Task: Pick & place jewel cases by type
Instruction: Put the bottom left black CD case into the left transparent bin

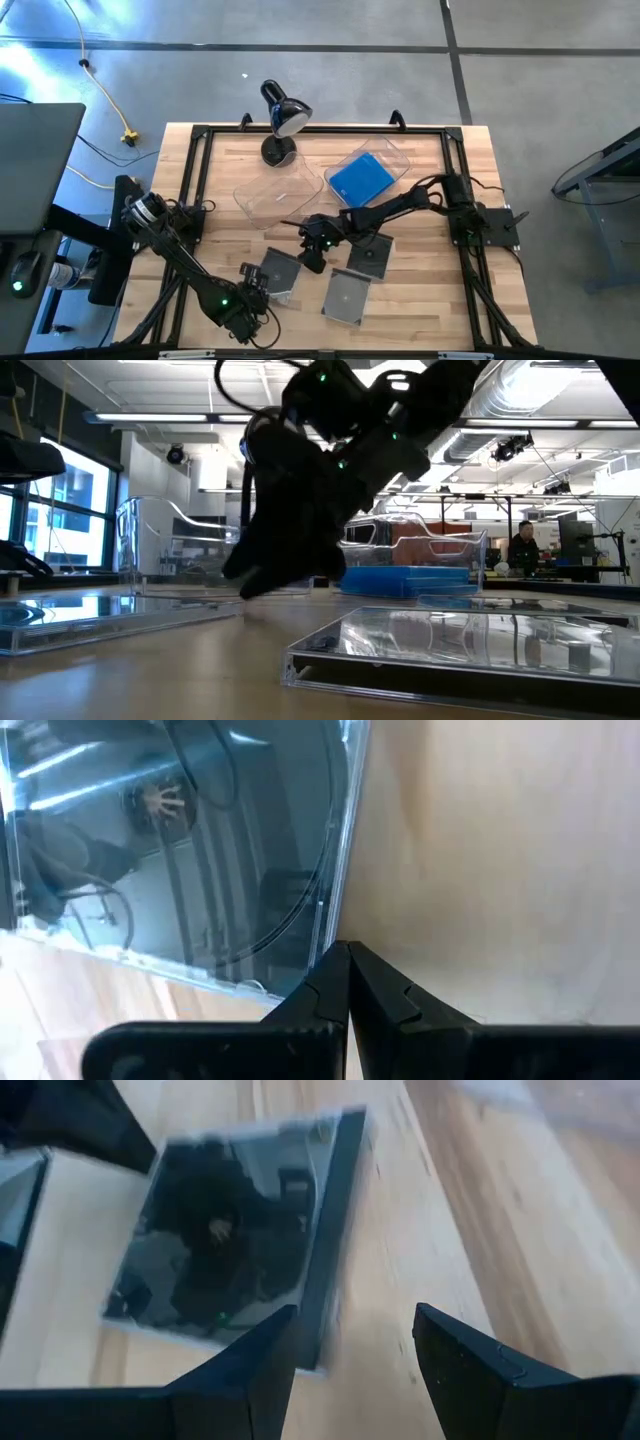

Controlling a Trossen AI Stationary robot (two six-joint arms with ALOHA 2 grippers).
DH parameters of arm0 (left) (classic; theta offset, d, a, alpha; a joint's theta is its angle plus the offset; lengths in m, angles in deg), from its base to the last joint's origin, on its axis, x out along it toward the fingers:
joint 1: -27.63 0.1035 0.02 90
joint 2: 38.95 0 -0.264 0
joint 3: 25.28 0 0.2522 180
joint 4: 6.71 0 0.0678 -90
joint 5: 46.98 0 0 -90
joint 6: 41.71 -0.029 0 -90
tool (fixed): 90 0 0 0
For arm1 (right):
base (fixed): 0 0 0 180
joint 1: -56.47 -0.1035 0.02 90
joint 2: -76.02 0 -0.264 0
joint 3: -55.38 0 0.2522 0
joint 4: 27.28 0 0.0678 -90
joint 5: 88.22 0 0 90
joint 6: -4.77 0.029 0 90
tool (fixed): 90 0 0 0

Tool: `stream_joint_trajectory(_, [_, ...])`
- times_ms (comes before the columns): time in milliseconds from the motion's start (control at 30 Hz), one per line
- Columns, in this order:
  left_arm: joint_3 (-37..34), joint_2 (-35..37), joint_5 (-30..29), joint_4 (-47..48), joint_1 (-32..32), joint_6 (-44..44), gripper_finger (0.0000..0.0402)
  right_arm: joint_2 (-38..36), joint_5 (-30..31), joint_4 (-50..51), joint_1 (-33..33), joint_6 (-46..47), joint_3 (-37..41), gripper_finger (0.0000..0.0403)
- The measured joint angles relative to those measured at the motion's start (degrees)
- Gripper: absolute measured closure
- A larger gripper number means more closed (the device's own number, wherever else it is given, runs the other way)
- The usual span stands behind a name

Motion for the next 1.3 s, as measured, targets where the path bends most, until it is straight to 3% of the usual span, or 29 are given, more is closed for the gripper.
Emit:
stream_joint_trajectory(233, [0.0,0.0,-0.7,1.5,0.0,0.0,0.0401,0.1,1.2,-0.9,0.1,0.3,-0.7,0.0217])
stream_joint_trajectory(533, [-0.2,-0.2,-2.4,6.4,0.0,0.0,0.0401,5.1,-5.6,-5.5,1.4,5.9,-0.9,0.0217])
stream_joint_trajectory(800, [-2.0,0.0,-5.4,6.8,1.0,-0.2,0.0401,5.5,-8.1,-9.0,1.4,4.2,-0.7,0.0217])
stream_joint_trajectory(1100, [-3.1,0.2,-3.8,2.6,6.2,-10.5,0.0401,5.7,-10.9,-12.0,0.9,1.5,-0.5,0.0217])
stream_joint_trajectory(1300, [-3.0,0.1,-3.1,3.0,7.2,-10.1,0.0401,5.8,-11.0,-15.6,1.0,-0.6,-0.3,0.0217])
